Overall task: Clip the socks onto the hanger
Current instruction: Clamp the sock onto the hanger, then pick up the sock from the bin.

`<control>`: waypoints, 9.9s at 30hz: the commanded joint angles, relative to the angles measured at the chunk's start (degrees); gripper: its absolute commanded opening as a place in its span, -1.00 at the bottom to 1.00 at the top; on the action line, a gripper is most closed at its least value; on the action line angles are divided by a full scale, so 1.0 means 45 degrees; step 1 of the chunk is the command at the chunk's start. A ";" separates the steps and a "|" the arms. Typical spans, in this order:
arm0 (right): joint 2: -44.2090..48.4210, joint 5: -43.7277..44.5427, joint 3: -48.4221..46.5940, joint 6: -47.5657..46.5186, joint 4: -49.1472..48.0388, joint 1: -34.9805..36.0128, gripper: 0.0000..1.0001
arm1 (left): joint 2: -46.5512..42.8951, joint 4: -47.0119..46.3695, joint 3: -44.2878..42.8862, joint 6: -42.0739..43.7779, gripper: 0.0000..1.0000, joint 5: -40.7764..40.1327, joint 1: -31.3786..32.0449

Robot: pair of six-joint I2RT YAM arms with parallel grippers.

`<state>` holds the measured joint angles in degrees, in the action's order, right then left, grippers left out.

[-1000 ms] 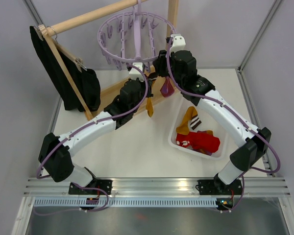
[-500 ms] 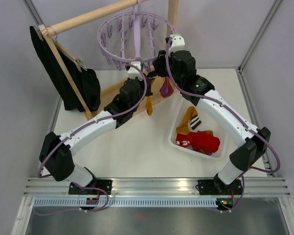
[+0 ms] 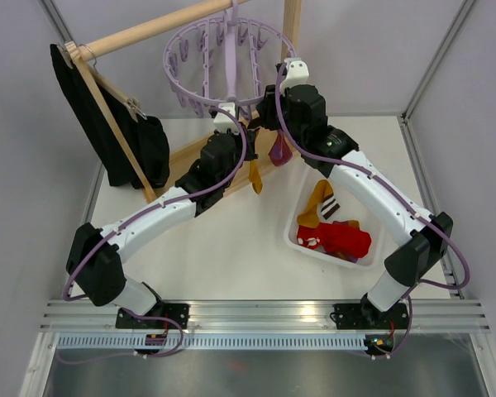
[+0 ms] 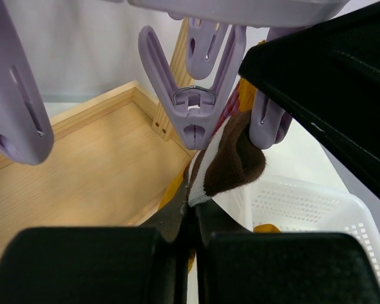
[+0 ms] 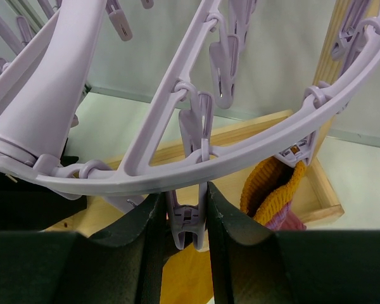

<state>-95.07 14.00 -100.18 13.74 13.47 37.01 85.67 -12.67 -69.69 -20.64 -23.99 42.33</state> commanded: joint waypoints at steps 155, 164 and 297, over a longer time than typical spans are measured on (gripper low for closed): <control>-0.1354 0.2670 -0.2210 0.0053 0.0560 0.0993 -0.99 | -0.0307 -0.4080 0.1698 -0.1663 -0.95 0.1717 0.0164; -0.1316 0.2651 -0.2191 0.0014 0.0541 0.0993 -0.99 | -0.0268 -0.4138 0.1620 -0.1448 -0.95 0.1971 0.0165; 0.6009 0.0678 0.9602 0.3663 0.3298 -0.3653 0.59 | -0.5737 0.6427 -0.1174 0.1053 0.33 0.2302 0.0125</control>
<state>-70.15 18.83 -61.14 25.26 32.58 22.33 60.27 14.57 -73.78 -15.35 -17.78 42.87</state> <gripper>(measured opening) 0.809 0.661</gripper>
